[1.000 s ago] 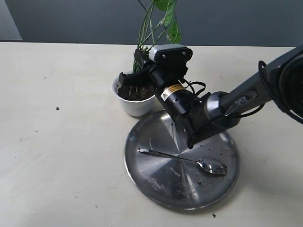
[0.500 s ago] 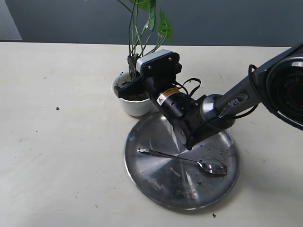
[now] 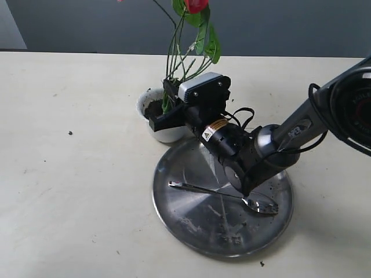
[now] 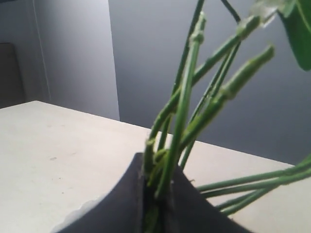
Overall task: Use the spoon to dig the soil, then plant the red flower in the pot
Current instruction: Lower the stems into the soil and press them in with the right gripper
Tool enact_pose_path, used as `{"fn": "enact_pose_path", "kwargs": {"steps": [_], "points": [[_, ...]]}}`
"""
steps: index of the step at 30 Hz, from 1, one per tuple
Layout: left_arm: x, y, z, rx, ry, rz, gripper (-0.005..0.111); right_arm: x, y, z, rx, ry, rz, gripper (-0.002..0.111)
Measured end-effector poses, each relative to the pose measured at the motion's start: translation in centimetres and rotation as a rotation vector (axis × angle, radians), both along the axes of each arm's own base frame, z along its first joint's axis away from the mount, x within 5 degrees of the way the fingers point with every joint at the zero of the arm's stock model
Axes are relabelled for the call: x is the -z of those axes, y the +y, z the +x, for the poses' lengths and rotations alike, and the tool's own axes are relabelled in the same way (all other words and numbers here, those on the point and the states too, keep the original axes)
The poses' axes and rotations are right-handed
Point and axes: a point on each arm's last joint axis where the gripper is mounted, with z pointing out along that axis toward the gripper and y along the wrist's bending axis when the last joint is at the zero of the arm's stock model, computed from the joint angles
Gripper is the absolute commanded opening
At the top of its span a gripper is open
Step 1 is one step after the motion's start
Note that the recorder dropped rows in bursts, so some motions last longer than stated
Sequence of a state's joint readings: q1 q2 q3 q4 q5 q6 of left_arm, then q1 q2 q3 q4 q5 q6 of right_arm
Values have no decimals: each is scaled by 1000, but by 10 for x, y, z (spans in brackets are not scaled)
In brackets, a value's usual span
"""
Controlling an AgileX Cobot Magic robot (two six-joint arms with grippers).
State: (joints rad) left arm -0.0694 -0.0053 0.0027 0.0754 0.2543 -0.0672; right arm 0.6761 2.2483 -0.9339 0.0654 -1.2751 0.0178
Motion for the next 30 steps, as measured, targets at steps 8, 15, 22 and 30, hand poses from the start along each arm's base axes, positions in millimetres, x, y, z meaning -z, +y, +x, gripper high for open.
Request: {"fn": "enact_pose_path", "kwargs": {"steps": [8, 15, 22, 30], "points": [[0, 0, 0, 0, 0, 0, 2, -2, 8, -7, -127, 19, 28, -1], [0, 0, 0, 0, 0, 0, 2, -2, 8, -7, -128, 99, 93, -1], [0, 0, 0, 0, 0, 0, 2, -4, 8, -6, -126, 129, 79, -1], [0, 0, 0, 0, 0, 0, 2, -4, 8, -6, -121, 117, 61, -1]]}}
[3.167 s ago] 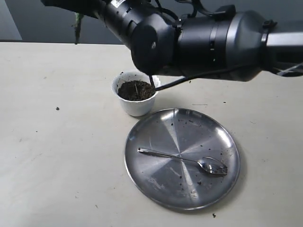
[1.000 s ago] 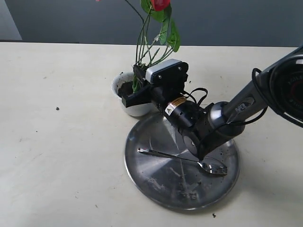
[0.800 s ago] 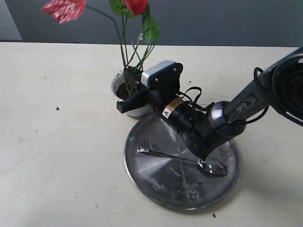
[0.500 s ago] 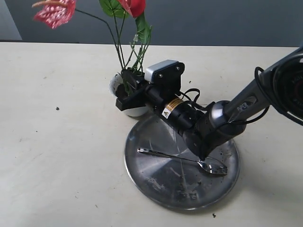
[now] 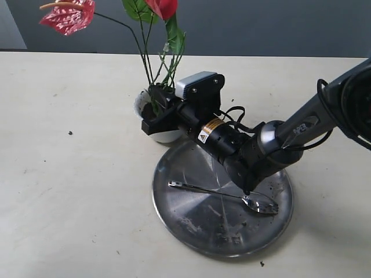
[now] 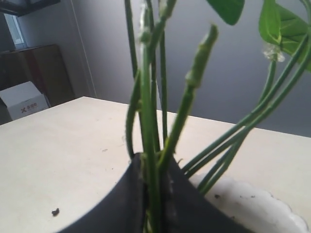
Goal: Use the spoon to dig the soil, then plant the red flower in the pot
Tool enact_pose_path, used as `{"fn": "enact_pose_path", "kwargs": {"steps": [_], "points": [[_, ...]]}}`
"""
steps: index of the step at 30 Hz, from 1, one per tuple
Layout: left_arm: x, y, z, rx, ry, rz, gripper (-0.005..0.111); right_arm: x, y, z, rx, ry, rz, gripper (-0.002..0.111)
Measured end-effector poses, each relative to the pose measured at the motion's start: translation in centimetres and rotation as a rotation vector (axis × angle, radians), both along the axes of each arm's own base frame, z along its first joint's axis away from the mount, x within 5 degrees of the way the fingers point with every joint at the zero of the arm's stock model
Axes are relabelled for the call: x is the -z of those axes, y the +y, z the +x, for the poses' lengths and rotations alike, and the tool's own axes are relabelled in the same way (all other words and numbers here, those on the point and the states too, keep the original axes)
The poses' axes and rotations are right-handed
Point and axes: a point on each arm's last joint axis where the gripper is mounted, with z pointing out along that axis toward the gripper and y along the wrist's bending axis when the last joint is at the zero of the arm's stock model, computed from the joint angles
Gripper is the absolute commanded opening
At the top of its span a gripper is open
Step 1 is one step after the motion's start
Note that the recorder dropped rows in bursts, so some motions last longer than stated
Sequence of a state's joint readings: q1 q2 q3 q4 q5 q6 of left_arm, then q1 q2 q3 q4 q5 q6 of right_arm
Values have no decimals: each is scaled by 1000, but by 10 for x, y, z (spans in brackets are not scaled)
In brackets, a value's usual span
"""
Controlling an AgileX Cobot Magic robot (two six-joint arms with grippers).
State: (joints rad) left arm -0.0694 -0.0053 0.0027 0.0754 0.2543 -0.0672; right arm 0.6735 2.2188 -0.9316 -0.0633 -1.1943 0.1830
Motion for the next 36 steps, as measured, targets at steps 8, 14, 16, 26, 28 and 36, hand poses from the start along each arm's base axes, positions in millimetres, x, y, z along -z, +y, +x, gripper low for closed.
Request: {"fn": "enact_pose_path", "kwargs": {"steps": [8, 14, 16, 26, 28, 36], "points": [[0, 0, 0, 0, 0, 0, 2, 1, 0, 0, 0, -2, -12, -1], [0, 0, 0, 0, 0, 0, 2, 1, 0, 0, 5, 1, -11, 20], [0, 0, 0, 0, 0, 0, 2, 3, 0, 0, 6, 24, -28, 29], [0, 0, 0, 0, 0, 0, 2, 6, -2, -2, -3, 6, -26, 28], [0, 0, 0, 0, 0, 0, 2, 5, -1, -3, -5, 1, -21, 28], [0, 0, 0, 0, 0, 0, 2, -33, -2, -2, 18, 26, -14, 15]]}}
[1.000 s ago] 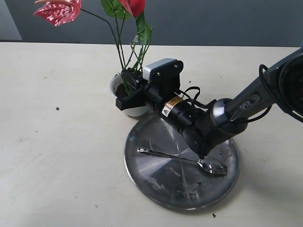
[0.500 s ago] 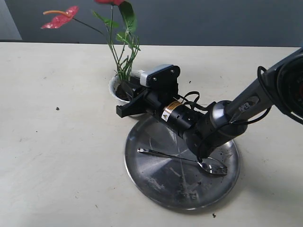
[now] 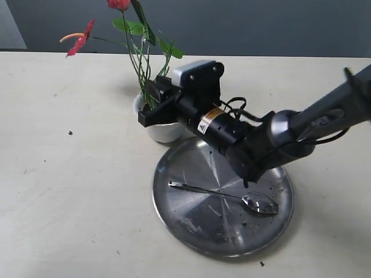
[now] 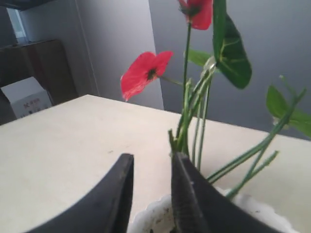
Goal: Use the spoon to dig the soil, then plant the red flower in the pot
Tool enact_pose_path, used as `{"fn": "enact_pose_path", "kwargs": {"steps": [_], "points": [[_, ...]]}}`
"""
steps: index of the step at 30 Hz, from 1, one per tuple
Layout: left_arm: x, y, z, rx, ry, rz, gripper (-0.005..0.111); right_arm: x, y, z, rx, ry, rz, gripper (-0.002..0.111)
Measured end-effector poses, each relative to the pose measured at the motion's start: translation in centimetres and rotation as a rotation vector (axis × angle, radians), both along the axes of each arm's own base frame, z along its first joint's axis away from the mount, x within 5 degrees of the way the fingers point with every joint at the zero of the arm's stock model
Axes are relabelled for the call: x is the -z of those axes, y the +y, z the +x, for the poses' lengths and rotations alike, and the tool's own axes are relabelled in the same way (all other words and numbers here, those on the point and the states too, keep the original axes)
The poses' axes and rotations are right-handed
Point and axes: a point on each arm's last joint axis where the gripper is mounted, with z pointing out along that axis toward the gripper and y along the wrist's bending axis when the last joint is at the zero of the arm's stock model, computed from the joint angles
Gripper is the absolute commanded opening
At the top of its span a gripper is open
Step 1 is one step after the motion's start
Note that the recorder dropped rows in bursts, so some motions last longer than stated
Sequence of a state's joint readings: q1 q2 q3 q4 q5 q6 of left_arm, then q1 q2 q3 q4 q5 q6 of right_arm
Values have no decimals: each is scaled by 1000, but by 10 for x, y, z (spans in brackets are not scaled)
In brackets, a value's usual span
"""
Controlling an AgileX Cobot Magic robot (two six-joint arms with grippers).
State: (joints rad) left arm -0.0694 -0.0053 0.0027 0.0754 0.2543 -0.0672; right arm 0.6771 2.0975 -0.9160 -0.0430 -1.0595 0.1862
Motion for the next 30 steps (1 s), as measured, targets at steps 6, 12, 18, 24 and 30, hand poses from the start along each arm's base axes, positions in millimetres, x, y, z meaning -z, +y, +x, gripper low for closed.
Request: {"fn": "enact_pose_path", "kwargs": {"steps": [6, 12, 18, 24, 30], "points": [[0, 0, 0, 0, 0, 0, 2, -58, -32, -3, 114, 196, -280, 0], [0, 0, 0, 0, 0, 0, 2, -114, -92, -10, 204, 248, -346, 0], [0, 0, 0, 0, 0, 0, 2, -132, -142, -51, 291, 209, -310, 0], [0, 0, 0, 0, 0, 0, 2, -122, -161, -93, 300, 235, -298, 0], [0, 0, 0, 0, 0, 0, 2, -127, -165, -101, 305, 213, -275, 0]]}}
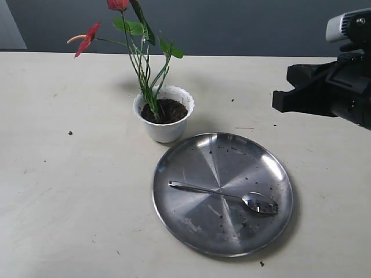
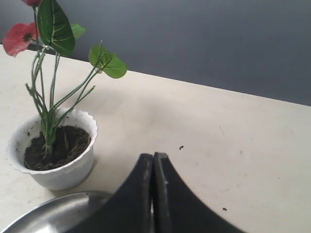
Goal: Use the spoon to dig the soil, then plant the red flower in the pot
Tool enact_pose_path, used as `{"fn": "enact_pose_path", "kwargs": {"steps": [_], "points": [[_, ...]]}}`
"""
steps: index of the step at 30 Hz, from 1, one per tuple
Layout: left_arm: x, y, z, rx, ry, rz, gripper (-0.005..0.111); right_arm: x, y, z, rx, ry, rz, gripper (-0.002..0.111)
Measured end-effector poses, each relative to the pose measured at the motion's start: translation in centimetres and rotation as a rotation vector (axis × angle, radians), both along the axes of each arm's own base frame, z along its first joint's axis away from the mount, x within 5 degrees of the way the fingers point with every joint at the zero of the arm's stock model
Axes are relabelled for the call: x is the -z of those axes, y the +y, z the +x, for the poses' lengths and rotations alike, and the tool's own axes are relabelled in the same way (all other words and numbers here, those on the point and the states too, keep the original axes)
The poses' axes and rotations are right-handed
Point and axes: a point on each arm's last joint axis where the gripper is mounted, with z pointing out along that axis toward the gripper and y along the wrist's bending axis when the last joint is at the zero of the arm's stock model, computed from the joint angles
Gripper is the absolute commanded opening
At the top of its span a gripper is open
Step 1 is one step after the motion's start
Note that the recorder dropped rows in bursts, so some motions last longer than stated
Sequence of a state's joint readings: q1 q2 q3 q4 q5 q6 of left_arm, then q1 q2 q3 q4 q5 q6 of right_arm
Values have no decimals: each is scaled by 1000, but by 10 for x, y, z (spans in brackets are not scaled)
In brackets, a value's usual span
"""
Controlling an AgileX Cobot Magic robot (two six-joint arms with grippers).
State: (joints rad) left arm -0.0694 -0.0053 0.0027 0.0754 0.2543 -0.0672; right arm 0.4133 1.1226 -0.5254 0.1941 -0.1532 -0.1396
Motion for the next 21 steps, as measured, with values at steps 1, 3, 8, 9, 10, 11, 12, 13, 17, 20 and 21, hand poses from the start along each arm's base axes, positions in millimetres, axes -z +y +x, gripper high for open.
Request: {"fn": "enact_pose_path", "kwargs": {"steps": [1, 3, 8, 9, 10, 11, 12, 13, 17, 20, 21], "points": [[0, 0, 0, 0, 0, 0, 2, -1, 0, 0, 0, -3, 1, 0], [0, 0, 0, 0, 0, 0, 2, -1, 0, 0, -1, -3, -1, 0], [0, 0, 0, 0, 0, 0, 2, -1, 3, -2, -6, -3, 16, 0], [0, 0, 0, 0, 0, 1, 2, -1, 4, -2, -13, -3, 17, 0], [0, 0, 0, 0, 0, 3, 2, -1, 5, -2, -16, 3, 18, 0], [0, 0, 0, 0, 0, 3, 2, 1, 6, -3, -17, 7, 18, 0], [0, 0, 0, 0, 0, 3, 2, 1, 7, -3, -21, 7, 18, 0], [0, 0, 0, 0, 0, 3, 2, 1, 7, -3, -21, 12, 18, 0], [0, 0, 0, 0, 0, 5, 2, 1, 6, -3, -21, 13, 19, 0], [0, 0, 0, -1, 0, 7, 2, 2, 7, -3, -19, 15, 21, 0], [0, 0, 0, -1, 0, 7, 2, 2, 6, -3, -19, 15, 20, 0]]}}
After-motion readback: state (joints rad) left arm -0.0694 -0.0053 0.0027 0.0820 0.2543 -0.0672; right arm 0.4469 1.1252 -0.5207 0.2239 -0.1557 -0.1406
